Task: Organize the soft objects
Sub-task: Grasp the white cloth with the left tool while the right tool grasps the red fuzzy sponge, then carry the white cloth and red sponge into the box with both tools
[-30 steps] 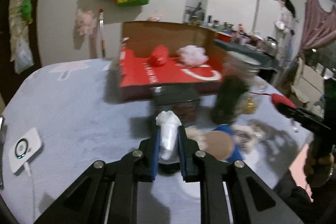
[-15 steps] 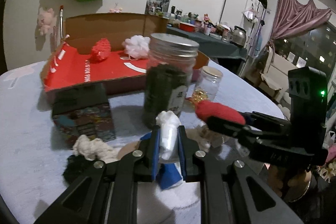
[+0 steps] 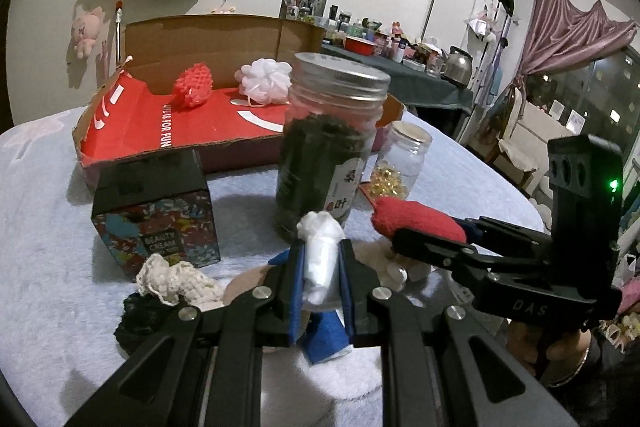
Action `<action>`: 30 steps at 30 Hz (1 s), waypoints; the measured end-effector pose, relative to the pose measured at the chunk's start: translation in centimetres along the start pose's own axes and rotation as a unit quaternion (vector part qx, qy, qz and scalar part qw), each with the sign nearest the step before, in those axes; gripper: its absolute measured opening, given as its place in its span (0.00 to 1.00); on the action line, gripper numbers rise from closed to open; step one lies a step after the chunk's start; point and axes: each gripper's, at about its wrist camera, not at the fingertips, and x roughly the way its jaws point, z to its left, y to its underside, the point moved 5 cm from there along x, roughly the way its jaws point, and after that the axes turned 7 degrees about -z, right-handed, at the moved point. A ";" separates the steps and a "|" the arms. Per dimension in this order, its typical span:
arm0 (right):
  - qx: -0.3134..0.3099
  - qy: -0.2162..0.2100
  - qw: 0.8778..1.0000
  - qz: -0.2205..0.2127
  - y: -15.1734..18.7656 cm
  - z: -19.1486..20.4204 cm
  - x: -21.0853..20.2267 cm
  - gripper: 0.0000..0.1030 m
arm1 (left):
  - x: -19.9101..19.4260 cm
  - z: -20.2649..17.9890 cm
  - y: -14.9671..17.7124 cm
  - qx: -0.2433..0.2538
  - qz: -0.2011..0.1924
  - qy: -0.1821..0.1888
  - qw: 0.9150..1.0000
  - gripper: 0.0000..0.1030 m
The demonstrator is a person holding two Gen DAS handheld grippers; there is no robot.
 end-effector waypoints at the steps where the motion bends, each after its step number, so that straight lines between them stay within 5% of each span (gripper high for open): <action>1: 0.002 0.001 1.000 0.000 0.0 -0.1 0.0 0.43 | -0.2 0.1 0.0 -0.002 0.000 -0.001 1.000 0.16; 30: 0.030 0.040 0.999 0.008 -1.2 -4.3 -2.5 0.43 | -4.8 9.0 -0.9 -0.093 0.025 -0.068 0.993 0.16</action>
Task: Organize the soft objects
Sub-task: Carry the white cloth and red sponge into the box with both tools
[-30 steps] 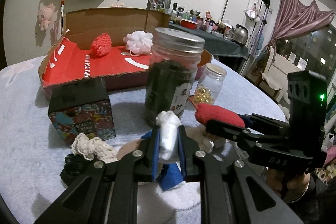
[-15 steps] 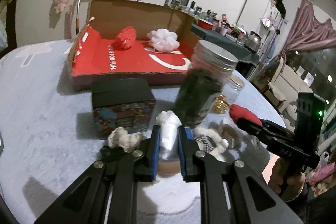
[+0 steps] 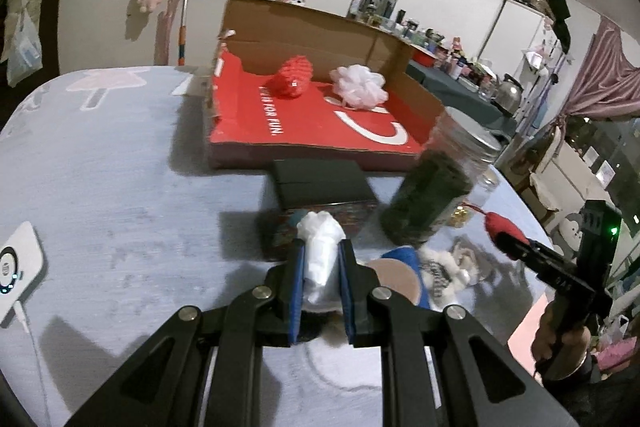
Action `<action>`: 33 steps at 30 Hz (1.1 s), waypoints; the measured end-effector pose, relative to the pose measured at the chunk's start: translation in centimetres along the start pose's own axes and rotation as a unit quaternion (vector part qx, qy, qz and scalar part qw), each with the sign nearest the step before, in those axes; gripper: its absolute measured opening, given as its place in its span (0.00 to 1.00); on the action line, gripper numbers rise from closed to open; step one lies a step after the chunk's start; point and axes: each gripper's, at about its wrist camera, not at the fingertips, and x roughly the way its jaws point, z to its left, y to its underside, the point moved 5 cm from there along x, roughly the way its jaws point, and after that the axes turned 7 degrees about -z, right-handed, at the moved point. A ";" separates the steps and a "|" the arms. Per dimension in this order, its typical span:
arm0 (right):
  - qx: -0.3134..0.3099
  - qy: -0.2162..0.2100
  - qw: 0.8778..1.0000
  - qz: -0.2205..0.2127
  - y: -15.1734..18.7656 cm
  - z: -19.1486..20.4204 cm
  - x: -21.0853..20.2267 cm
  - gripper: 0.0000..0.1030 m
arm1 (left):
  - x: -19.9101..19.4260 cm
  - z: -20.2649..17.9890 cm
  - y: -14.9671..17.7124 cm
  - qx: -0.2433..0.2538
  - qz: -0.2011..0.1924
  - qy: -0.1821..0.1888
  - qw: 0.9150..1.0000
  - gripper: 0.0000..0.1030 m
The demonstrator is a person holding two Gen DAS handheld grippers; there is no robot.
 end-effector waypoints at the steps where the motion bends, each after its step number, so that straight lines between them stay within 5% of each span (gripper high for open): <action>1: 0.005 0.001 1.000 0.002 -0.1 -0.4 0.0 0.43 | 0.0 0.4 -0.1 -0.002 0.001 -0.002 1.000 0.16; 15: 0.045 0.026 0.998 0.018 -2.0 -5.4 0.3 0.43 | 1.7 4.7 -0.6 0.030 0.021 -0.030 0.999 0.16; 33: -0.016 0.022 0.999 0.043 -7.2 -7.1 3.5 0.43 | 4.2 4.2 -5.9 0.111 0.015 0.009 0.994 0.16</action>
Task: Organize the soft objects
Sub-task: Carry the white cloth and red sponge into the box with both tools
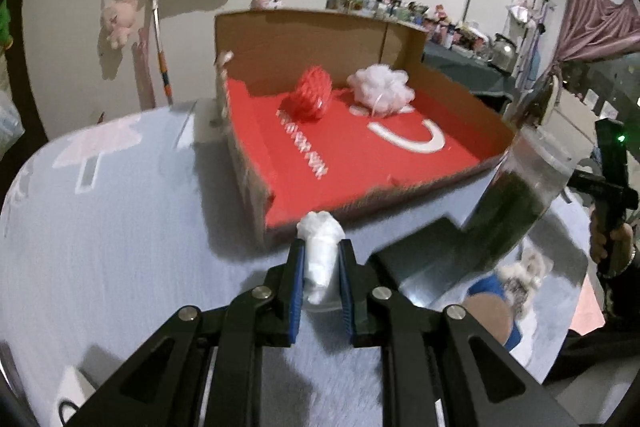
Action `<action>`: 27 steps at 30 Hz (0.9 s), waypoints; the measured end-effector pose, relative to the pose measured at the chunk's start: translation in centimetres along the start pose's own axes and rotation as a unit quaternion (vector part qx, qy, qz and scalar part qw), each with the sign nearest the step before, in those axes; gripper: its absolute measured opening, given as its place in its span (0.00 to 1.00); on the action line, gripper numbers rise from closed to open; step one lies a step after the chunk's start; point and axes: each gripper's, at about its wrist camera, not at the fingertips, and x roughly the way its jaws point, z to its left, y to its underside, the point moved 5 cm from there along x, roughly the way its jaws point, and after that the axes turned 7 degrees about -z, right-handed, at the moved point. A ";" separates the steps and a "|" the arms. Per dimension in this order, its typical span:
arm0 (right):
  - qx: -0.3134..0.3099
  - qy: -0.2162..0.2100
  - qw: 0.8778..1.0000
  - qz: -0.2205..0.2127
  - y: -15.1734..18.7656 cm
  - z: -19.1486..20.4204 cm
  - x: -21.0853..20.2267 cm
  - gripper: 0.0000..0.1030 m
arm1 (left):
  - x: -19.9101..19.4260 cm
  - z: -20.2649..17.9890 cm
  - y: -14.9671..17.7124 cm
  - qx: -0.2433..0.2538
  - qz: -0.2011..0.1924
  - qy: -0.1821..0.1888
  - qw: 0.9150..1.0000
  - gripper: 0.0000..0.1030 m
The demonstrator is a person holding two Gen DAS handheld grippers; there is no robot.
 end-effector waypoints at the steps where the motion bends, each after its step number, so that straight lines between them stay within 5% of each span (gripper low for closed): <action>1: -0.007 -0.001 1.000 -0.002 -0.4 0.3 0.0 0.43 | 0.0 -0.2 -0.4 0.003 -0.003 0.001 1.000 0.16; 8: -0.053 -0.007 0.998 -0.026 -4.4 3.0 0.7 0.43 | 1.0 -1.9 -3.8 0.033 -0.010 0.001 0.999 0.16; 16: -0.091 0.013 0.995 -0.035 -9.4 5.8 4.0 0.43 | 5.0 -2.1 -6.8 0.024 0.028 -0.029 0.999 0.17; 27: -0.143 0.081 0.983 0.078 -10.9 7.0 13.2 0.43 | 11.8 -1.2 -8.4 0.032 0.102 -0.076 0.991 0.17</action>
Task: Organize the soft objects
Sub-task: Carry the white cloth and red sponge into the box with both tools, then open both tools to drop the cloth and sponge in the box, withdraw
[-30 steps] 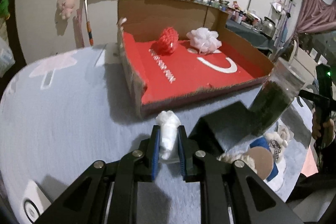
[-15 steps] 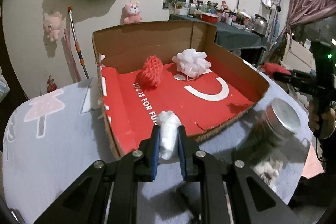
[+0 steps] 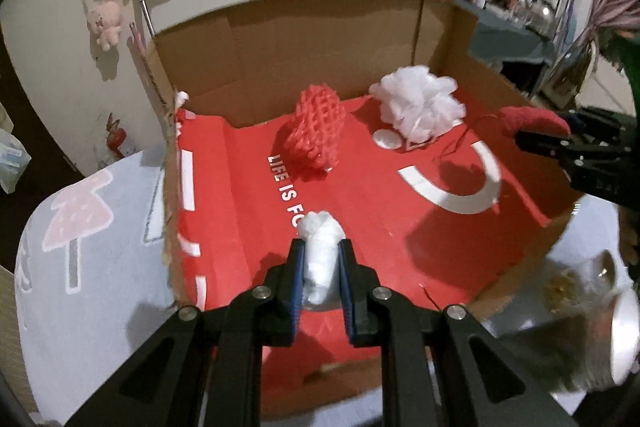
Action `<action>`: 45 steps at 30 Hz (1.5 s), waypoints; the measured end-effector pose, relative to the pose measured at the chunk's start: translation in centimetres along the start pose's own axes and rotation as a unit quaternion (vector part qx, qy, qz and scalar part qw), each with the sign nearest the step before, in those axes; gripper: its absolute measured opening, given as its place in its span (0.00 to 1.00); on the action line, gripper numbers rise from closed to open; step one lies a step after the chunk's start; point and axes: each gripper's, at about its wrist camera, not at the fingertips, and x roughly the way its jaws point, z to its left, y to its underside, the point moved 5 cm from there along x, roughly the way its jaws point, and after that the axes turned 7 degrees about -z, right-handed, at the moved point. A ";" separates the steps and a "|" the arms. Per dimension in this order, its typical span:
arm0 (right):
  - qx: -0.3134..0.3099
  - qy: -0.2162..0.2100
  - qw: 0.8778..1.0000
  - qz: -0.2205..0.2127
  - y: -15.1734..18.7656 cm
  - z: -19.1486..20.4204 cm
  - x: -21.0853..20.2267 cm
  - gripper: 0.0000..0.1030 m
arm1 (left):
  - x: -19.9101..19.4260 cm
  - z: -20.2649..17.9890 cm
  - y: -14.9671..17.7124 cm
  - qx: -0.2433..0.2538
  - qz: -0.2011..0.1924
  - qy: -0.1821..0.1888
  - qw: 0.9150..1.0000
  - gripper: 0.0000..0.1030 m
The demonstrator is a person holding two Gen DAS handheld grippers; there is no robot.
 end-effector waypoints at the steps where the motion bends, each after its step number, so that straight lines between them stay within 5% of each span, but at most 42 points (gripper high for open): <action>1: -0.002 0.001 1.000 0.012 0.0 0.1 0.7 0.43 | 0.7 0.0 -0.1 0.002 0.008 -0.005 1.000 0.17; 11: -0.024 0.013 0.994 0.104 0.5 0.7 5.5 0.43 | 4.6 0.9 -0.7 0.010 0.055 -0.040 0.998 0.18; 26: -0.061 0.037 0.989 0.131 1.6 0.4 8.0 0.44 | 6.3 1.1 -0.3 0.020 0.067 -0.062 0.996 0.21; 41: -0.075 0.037 0.988 0.127 2.3 1.4 7.4 0.50 | 5.2 1.1 -0.4 0.007 0.043 -0.053 0.998 0.49; 45: -0.071 0.028 0.990 0.120 1.9 1.6 7.1 0.54 | 3.6 0.6 -0.6 0.006 0.018 -0.047 0.999 0.67</action>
